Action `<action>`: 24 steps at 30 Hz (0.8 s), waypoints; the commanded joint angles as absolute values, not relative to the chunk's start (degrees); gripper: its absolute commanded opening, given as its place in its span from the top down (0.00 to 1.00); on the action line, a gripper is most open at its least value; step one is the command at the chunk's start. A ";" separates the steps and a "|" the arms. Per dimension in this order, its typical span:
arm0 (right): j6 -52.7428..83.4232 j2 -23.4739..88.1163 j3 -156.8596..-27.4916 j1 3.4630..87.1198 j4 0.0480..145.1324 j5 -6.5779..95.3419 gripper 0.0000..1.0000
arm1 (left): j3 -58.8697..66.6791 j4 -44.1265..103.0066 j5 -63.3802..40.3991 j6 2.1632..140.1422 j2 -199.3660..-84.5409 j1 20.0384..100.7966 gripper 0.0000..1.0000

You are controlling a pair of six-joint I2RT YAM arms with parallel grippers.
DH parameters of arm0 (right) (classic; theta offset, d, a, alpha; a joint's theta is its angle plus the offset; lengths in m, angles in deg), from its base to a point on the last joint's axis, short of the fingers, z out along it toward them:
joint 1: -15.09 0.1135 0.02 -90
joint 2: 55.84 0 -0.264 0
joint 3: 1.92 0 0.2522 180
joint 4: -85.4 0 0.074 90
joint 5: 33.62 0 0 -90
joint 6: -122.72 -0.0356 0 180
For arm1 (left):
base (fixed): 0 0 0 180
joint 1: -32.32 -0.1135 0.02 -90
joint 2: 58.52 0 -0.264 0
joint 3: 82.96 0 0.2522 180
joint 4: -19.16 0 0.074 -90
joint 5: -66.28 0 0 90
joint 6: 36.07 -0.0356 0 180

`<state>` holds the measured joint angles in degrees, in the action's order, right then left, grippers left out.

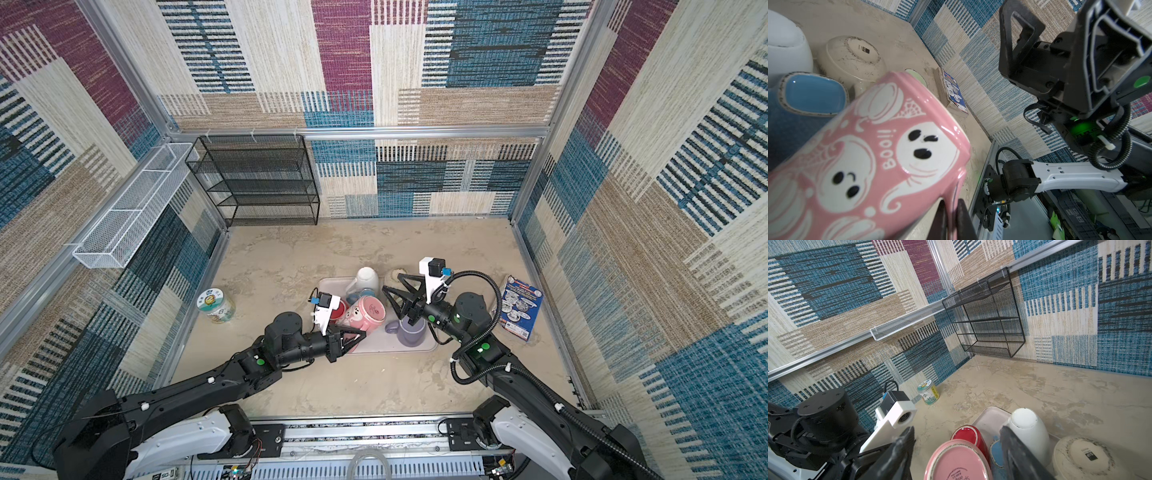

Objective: Turn the mug right side up
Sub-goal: Place the mug on the tray.

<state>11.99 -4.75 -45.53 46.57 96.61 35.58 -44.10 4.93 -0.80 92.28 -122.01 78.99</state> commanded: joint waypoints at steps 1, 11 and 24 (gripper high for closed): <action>11.94 -4.19 -46.35 46.48 97.30 35.42 0.32 | -45.15 -12.29 0.17 93.47 -125.75 79.16 1.00; 12.99 -4.34 -46.93 46.51 96.51 34.98 0.32 | -48.45 -33.49 0.37 95.95 -142.12 79.25 1.00; 13.87 -3.55 -46.88 46.47 96.53 32.41 0.31 | -51.95 -47.72 -1.75 96.69 -155.93 79.08 1.00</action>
<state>13.30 -3.68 -46.60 46.51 95.71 33.46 -51.05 -43.41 0.55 97.64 -156.00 79.30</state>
